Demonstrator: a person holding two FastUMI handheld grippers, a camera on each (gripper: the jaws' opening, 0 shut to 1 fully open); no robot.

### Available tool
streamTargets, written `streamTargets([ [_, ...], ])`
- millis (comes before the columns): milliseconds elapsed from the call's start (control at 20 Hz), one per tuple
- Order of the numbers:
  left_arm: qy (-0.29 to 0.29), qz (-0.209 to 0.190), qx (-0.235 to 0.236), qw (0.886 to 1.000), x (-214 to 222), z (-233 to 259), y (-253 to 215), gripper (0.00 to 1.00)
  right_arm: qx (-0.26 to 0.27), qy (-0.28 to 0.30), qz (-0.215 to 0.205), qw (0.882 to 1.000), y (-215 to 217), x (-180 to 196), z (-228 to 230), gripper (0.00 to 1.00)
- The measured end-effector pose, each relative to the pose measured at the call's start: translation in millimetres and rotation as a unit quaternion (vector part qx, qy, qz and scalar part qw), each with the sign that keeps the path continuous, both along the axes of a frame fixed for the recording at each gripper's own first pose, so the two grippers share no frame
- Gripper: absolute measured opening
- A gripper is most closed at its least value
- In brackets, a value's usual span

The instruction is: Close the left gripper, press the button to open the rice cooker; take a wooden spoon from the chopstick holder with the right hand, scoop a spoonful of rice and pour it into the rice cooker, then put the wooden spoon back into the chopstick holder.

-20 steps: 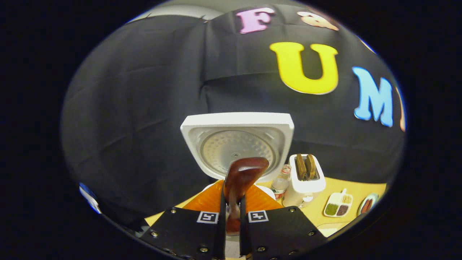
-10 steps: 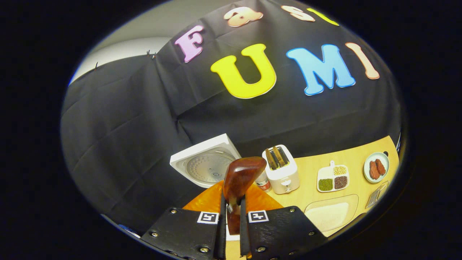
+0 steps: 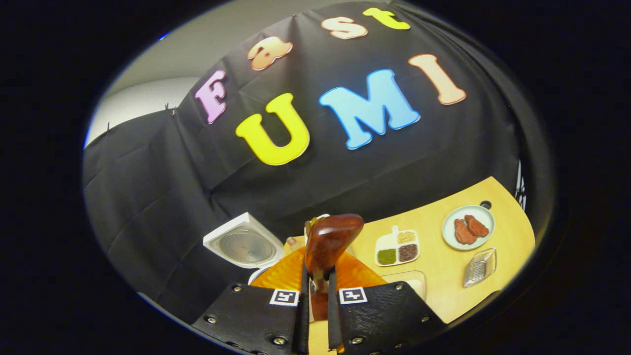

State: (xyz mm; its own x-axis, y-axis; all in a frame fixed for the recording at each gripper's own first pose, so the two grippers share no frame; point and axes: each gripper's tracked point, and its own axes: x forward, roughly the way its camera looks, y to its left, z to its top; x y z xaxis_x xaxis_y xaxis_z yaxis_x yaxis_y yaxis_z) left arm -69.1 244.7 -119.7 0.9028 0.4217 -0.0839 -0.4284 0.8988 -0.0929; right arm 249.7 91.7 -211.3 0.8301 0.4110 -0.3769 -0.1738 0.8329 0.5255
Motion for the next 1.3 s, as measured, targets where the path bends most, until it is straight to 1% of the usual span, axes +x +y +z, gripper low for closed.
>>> streamTargets([
  [150,0.005,-0.001,0.013,1.0,13.6,5.8,-29.2,0.9,-0.013,0.012,-0.036,0.999,-75.1,9.1,-23.2,0.16],
  [200,0.008,-0.001,0.015,1.0,18.9,6.8,-40.3,1.0,-0.017,0.017,-0.046,0.999,-99.8,11.7,-31.2,0.16],
  [300,0.022,0.003,0.022,1.0,24.3,4.1,-61.7,0.9,-0.022,0.037,-0.063,0.997,-142.6,18.6,-58.0,0.15],
  [450,0.036,0.014,0.029,0.999,33.4,4.1,-97.4,0.9,-0.029,0.066,-0.081,0.994,-197.1,30.4,-100.7,0.16],
  [550,0.045,0.015,0.022,0.999,40.5,3.5,-124.4,0.9,-0.036,0.08,-0.082,0.993,-221.1,37.3,-127.6,0.16],
  [600,0.051,0.017,0.015,0.998,44.3,0.8,-134.6,0.95,-0.036,0.083,-0.084,0.992,-230.4,42.1,-138.1,0.16],
  [650,0.057,0.021,0.013,0.998,43.9,-2.9,-146.8,0.9,-0.038,0.085,-0.084,0.992,-237.8,45.9,-149.9,0.16],
  [800,0.082,0.018,0.033,0.996,52.1,-1.1,-169.2,0.9,-0.047,0.093,-0.082,0.991,-251.4,51.5,-178.2,0.16],
  [900,0.103,0.01,0.054,0.993,56.0,-2.0,-182.2,0.9,-0.058,0.095,-0.075,0.991,-250.2,51.0,-195.6,0.16],
  [1100,0.125,-0.008,0.076,0.989,66.7,3.7,-204.5,0.9,-0.097,0.099,-0.068,0.988,-242.4,47.1,-229.4,0.16],
  [1300,0.133,-0.008,0.093,0.987,68.0,9.1,-210.4,0.91,-0.151,0.085,-0.064,0.983,-236.7,44.0,-249.4,0.16],
])
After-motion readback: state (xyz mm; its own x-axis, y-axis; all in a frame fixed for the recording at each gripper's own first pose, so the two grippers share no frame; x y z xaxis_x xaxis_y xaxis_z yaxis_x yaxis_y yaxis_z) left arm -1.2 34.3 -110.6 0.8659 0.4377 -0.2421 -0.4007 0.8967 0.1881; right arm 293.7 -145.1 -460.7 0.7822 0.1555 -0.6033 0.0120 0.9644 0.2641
